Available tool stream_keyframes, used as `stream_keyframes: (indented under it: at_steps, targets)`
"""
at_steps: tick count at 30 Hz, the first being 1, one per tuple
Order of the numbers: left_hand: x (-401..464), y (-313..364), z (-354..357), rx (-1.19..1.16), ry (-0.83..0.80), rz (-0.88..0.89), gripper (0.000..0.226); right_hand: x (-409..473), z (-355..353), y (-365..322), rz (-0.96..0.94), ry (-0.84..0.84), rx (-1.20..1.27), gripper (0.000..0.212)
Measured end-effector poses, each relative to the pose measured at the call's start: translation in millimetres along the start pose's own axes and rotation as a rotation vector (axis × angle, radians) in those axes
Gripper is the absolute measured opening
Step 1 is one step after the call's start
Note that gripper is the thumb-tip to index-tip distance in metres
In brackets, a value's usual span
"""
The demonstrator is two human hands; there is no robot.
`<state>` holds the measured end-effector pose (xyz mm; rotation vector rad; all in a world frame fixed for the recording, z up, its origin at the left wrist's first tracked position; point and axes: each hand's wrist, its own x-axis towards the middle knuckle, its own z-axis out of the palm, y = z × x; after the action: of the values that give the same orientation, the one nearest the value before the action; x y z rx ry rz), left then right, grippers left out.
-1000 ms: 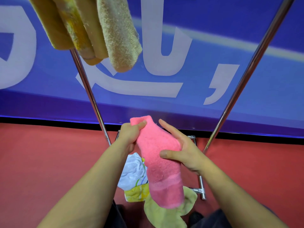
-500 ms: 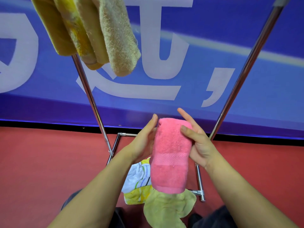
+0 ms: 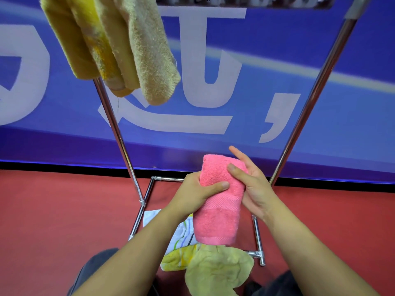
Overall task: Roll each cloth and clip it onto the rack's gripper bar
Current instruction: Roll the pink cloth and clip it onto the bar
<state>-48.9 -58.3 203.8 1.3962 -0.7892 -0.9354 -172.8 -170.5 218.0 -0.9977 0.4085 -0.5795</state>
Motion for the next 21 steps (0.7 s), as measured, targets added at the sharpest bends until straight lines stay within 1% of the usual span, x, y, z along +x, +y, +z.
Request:
stream_keyframes:
  at_steps: [2,4,6,7,9,11,14,15,17,21]
  targets:
    - [1,-1,-2,-0.019,0.027,-0.009,0.022,2,0,0,0.001,0.033,0.003,0.061]
    - [5,-2,-5,-0.040,0.084,-0.014,0.022,4,-3,0,-0.004,0.102,-0.025,0.062]
    - [8,-2,-11,-0.059,0.132,-0.023,0.022,6,-7,-1,-0.031,0.185,-0.188,0.063]
    - [10,-1,-15,-0.057,0.129,-0.030,0.023,6,-10,-1,-0.055,0.217,-0.289,0.064]
    - [9,0,-18,-0.027,0.049,-0.052,0.023,8,-12,1,-0.100,0.227,-0.419,0.065]
    - [5,1,-18,0.026,-0.074,-0.078,0.023,8,-14,2,-0.085,0.142,-0.505,0.063]
    - [1,0,-17,0.070,-0.200,-0.105,0.024,5,-14,2,0.003,0.007,-0.595,0.043]
    - [0,1,-17,0.064,-0.219,-0.113,0.024,5,-13,2,0.011,0.007,-0.586,0.036]
    - [-1,2,-16,0.038,-0.230,-0.125,0.025,5,-12,2,-0.005,0.060,-0.539,0.027]
    - [-3,2,-12,-0.026,-0.254,-0.143,0.026,5,-8,4,-0.055,0.162,-0.460,0.021]
